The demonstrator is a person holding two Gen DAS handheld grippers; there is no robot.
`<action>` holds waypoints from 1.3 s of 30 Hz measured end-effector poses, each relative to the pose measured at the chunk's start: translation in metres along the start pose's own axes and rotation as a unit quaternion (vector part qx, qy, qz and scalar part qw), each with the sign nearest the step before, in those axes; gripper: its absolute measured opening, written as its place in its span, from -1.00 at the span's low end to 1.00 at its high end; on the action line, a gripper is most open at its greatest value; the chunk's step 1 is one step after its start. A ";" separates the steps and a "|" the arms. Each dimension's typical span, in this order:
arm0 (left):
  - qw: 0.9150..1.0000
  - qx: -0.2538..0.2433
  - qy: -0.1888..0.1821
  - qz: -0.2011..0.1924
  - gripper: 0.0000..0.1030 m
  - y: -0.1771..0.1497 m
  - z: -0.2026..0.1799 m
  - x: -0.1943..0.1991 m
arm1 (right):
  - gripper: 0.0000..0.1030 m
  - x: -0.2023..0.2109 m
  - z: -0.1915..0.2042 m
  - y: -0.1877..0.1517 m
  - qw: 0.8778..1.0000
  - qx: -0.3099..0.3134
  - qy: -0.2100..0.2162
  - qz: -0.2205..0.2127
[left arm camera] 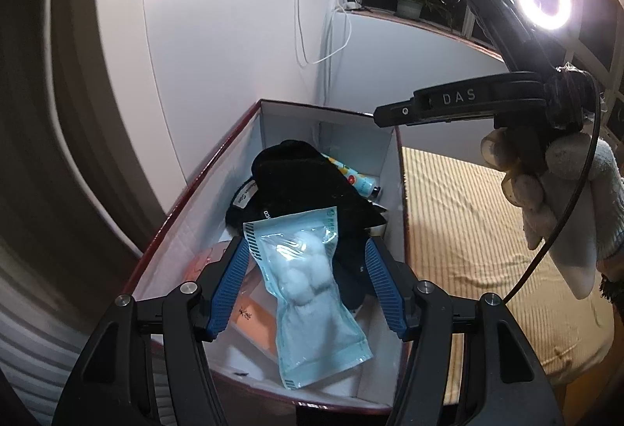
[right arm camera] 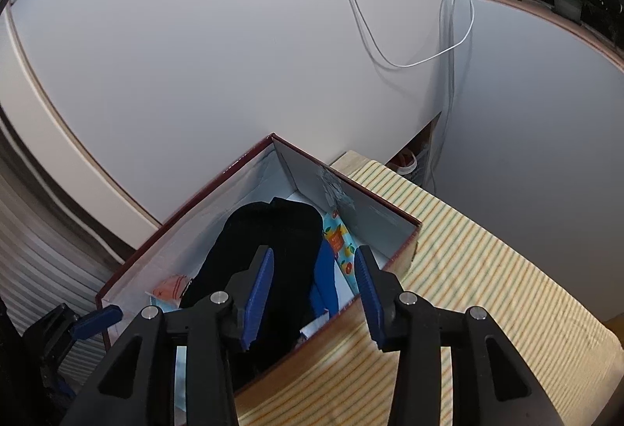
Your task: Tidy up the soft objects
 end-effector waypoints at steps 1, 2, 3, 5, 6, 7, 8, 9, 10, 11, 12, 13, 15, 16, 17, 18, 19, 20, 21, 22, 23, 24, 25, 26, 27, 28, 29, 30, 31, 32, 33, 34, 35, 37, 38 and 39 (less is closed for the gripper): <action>1.000 -0.001 0.001 -0.003 0.20 0.000 -0.001 0.003 | -0.23 0.004 0.000 -0.001 1.000 0.001 -0.001 -0.002; 1.000 -0.001 0.002 -0.007 0.20 0.000 -0.002 0.007 | -0.22 0.007 0.001 -0.002 1.000 0.002 0.000 -0.003; 1.000 -0.001 0.002 -0.010 0.20 0.000 -0.003 0.010 | -0.21 0.010 0.001 -0.004 1.000 0.004 0.000 -0.004; 1.000 0.000 0.002 -0.016 0.20 -0.001 -0.006 0.018 | -0.20 0.020 0.004 -0.007 1.000 0.008 -0.004 -0.009; 1.000 0.000 0.003 -0.020 0.20 -0.002 -0.007 0.022 | -0.20 0.025 0.005 -0.009 1.000 0.010 -0.004 -0.012; 1.000 0.000 0.004 -0.024 0.20 -0.003 -0.008 0.027 | -0.19 0.028 0.006 -0.009 1.000 0.011 -0.003 -0.014; 1.000 0.001 0.004 -0.026 0.20 -0.004 -0.009 0.030 | -0.17 0.035 0.008 -0.012 1.000 0.010 0.001 -0.018; 1.000 0.002 0.004 -0.029 0.20 -0.005 -0.009 0.034 | -0.13 0.041 0.009 -0.014 1.000 0.010 0.003 -0.021; 0.999 0.004 0.005 -0.033 0.20 -0.006 -0.010 0.039 | -0.11 0.048 0.011 -0.019 1.000 0.011 0.004 -0.026; 0.999 0.005 0.006 -0.037 0.20 -0.008 -0.012 0.045 | -0.10 0.052 0.011 -0.021 1.000 0.012 0.004 -0.029; 0.999 0.005 0.007 -0.040 0.20 -0.010 -0.013 0.049 | -0.09 0.058 0.013 -0.026 0.999 0.013 0.007 -0.031; 0.999 0.006 0.008 -0.045 0.20 -0.013 -0.014 0.054 | -0.07 0.063 0.015 -0.031 0.999 0.015 0.010 -0.033; 0.999 0.013 0.006 -0.051 0.28 -0.017 -0.015 0.062 | -0.05 0.072 0.017 -0.041 0.999 0.013 0.013 -0.038; 0.998 0.019 0.004 -0.056 0.32 -0.020 -0.016 0.066 | -0.02 0.076 0.017 -0.047 0.999 0.011 0.012 -0.040; 0.998 0.022 0.004 -0.059 0.32 -0.022 -0.017 0.071 | -0.01 0.080 0.018 -0.053 0.999 0.010 0.010 -0.043; 0.998 0.024 0.005 -0.063 0.32 -0.024 -0.018 0.075 | 0.03 0.083 0.019 -0.058 0.999 0.011 0.008 -0.045; 0.997 0.026 0.007 -0.067 0.33 -0.026 -0.018 0.080 | 0.07 0.088 0.021 -0.066 0.999 0.013 0.004 -0.047; 0.997 0.028 0.010 -0.072 0.33 -0.029 -0.020 0.085 | 0.08 0.091 0.022 -0.072 0.999 0.015 0.001 -0.048; 0.997 0.030 0.013 -0.077 0.39 -0.032 -0.021 0.091 | 0.09 0.097 0.024 -0.079 0.999 0.018 -0.001 -0.050; 0.996 0.031 0.014 -0.084 0.47 -0.036 -0.023 0.097 | 0.15 0.103 0.026 -0.087 0.998 0.021 -0.001 -0.057; 0.995 0.033 0.017 -0.088 0.49 -0.039 -0.025 0.102 | 0.20 0.110 0.027 -0.097 0.997 0.025 -0.007 -0.066; 0.995 0.034 0.019 -0.094 0.50 -0.043 -0.027 0.107 | 0.29 0.114 0.028 -0.104 0.997 0.028 -0.015 -0.074; 0.994 0.034 0.022 -0.097 0.50 -0.047 -0.029 0.112 | 0.31 0.120 0.029 -0.114 0.996 0.032 -0.025 -0.084; 0.994 0.033 0.026 -0.099 0.51 -0.050 -0.031 0.116 | 0.31 0.124 0.031 -0.123 0.995 0.036 -0.032 -0.089; 0.994 0.032 0.028 -0.101 0.53 -0.053 -0.032 0.120 | 0.31 0.128 0.033 -0.134 0.994 0.042 -0.044 -0.093; 0.994 0.032 0.031 -0.103 0.57 -0.057 -0.034 0.124 | 0.31 0.132 0.035 -0.143 0.993 0.047 -0.052 -0.096; 0.993 0.032 0.034 -0.105 0.57 -0.061 -0.035 0.128 | 0.31 0.134 0.037 -0.149 0.992 0.050 -0.056 -0.098; 0.993 0.032 0.037 -0.107 0.57 -0.064 -0.036 0.131 | 0.32 0.138 0.039 -0.158 0.992 0.052 -0.059 -0.100; 0.993 0.033 0.040 -0.108 0.57 -0.069 -0.037 0.135 | 0.32 0.142 0.041 -0.166 0.992 0.053 -0.060 -0.101; 0.993 0.033 0.043 -0.109 0.57 -0.072 -0.038 0.137 | 0.32 0.147 0.042 -0.174 0.991 0.050 -0.061 -0.104; 0.992 0.033 0.047 -0.109 0.57 -0.075 -0.038 0.139 | 0.32 0.151 0.043 -0.179 0.991 0.046 -0.062 -0.109; 0.992 0.033 0.051 -0.109 0.57 -0.078 -0.038 0.141 | 0.32 0.157 0.045 -0.186 0.990 0.041 -0.062 -0.116; 0.992 0.034 0.054 -0.109 0.57 -0.082 -0.038 0.143 | 0.33 0.164 0.047 -0.193 0.990 0.035 -0.061 -0.124; 0.992 0.042 0.055 -0.108 0.57 -0.088 -0.037 0.145 | 0.39 0.174 0.051 -0.203 0.988 0.028 -0.064 -0.136; 0.992 0.046 0.053 -0.107 0.57 -0.090 -0.037 0.147 | 0.40 0.180 0.053 -0.207 0.987 0.028 -0.066 -0.144; 0.992 0.049 0.052 -0.107 0.57 -0.092 -0.037 0.148 | 0.43 0.185 0.055 -0.212 0.986 0.026 -0.070 -0.152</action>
Point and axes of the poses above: each gripper's, at about its wrist camera, not at the fingertips, and x roughly against the way its jaws point, z to its left, y to its top, the point moved 4 cm from there along -x, roughly the way its jaws point, and after that the axes turned 4 degrees about -x, right-handed, at the moved point
